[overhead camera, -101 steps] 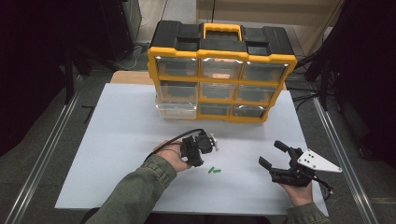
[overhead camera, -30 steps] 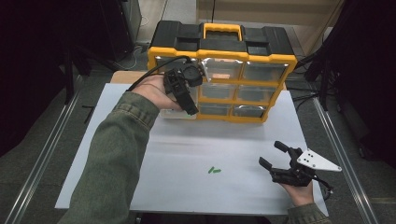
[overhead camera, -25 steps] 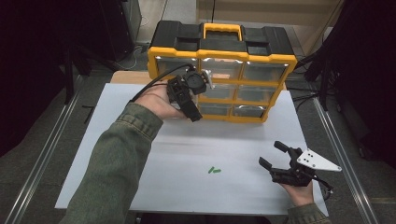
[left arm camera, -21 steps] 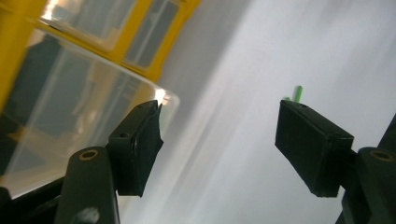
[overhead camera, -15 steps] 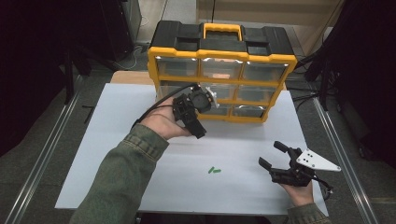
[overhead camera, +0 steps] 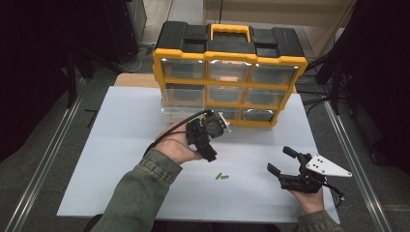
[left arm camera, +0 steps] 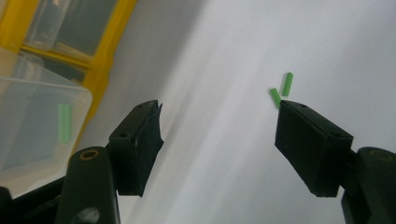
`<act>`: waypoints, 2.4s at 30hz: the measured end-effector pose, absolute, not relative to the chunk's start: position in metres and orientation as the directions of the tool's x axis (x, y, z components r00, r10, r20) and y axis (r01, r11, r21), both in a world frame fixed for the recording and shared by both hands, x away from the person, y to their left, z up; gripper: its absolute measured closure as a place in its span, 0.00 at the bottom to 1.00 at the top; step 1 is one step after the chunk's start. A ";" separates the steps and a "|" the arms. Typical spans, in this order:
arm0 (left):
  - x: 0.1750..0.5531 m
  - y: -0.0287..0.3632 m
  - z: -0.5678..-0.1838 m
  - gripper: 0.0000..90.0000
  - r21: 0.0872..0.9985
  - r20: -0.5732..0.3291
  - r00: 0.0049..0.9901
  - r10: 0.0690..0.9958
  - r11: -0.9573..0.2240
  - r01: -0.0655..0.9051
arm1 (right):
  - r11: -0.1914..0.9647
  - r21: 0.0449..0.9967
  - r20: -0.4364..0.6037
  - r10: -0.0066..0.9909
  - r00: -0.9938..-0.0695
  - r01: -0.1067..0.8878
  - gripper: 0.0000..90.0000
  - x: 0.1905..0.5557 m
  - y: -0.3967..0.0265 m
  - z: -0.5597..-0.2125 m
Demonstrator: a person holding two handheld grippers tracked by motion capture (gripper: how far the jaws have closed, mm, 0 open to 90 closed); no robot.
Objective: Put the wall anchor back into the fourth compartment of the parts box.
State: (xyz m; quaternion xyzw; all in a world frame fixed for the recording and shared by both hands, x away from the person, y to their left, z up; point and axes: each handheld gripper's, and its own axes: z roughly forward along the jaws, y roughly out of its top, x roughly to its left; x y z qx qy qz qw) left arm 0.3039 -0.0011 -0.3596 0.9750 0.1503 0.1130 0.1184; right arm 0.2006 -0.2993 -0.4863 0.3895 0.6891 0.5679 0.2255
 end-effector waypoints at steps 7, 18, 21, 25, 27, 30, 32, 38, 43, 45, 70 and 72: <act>0.298 -0.007 -0.385 0.35 0.253 0.164 0.928 0.335 -0.923 0.289 | 0.054 0.959 0.129 0.793 -0.596 0.279 0.16 0.201 -0.299 -0.487; 0.294 -0.013 -0.428 0.35 0.243 0.106 0.921 0.374 -0.908 0.341 | 0.053 0.958 0.131 0.793 -0.595 0.281 0.16 0.200 -0.299 -0.486; 0.291 -0.016 -0.438 0.36 0.247 0.113 0.917 0.381 -0.905 0.346 | 0.054 0.958 0.130 0.793 -0.596 0.280 0.16 0.200 -0.299 -0.486; 0.289 -0.020 -0.449 0.39 0.241 0.111 0.918 0.382 -0.906 0.348 | 0.053 0.958 0.130 0.792 -0.596 0.280 0.16 0.200 -0.299 -0.486; 0.288 -0.021 -0.454 0.39 0.233 0.113 0.917 0.383 -0.907 0.350 | 0.053 0.959 0.130 0.792 -0.596 0.279 0.16 0.200 -0.300 -0.486; 0.288 -0.023 -0.459 0.39 0.230 0.107 0.916 0.386 -0.906 0.355 | 0.056 0.959 0.127 0.791 -0.598 0.278 0.16 0.200 -0.300 -0.486; 0.288 -0.024 -0.462 0.39 0.219 0.108 0.915 0.388 -0.907 0.359 | 0.056 0.959 0.129 0.791 -0.599 0.280 0.16 0.200 -0.299 -0.486; 0.288 -0.025 -0.471 0.39 0.209 0.095 0.915 0.393 -0.906 0.368 | 0.057 0.958 0.128 0.791 -0.599 0.281 0.16 0.201 -0.299 -0.487; 0.288 -0.028 -0.473 0.39 0.191 0.094 0.922 0.375 -0.916 0.353 | 0.058 0.958 0.128 0.789 -0.600 0.280 0.16 0.201 -0.299 -0.487; 0.288 -0.028 -0.474 0.39 0.191 0.095 0.920 0.380 -0.914 0.358 | 0.058 0.958 0.128 0.789 -0.600 0.280 0.16 0.200 -0.299 -0.487; 0.289 -0.028 -0.474 0.67 0.164 0.092 0.931 0.355 -0.927 0.337 | 0.061 0.958 0.126 0.786 -0.605 0.279 0.16 0.201 -0.299 -0.487; 0.289 -0.028 -0.473 0.77 0.154 0.059 0.936 0.346 -0.930 0.334 | 0.061 0.958 0.126 0.787 -0.604 0.280 0.16 0.201 -0.299 -0.487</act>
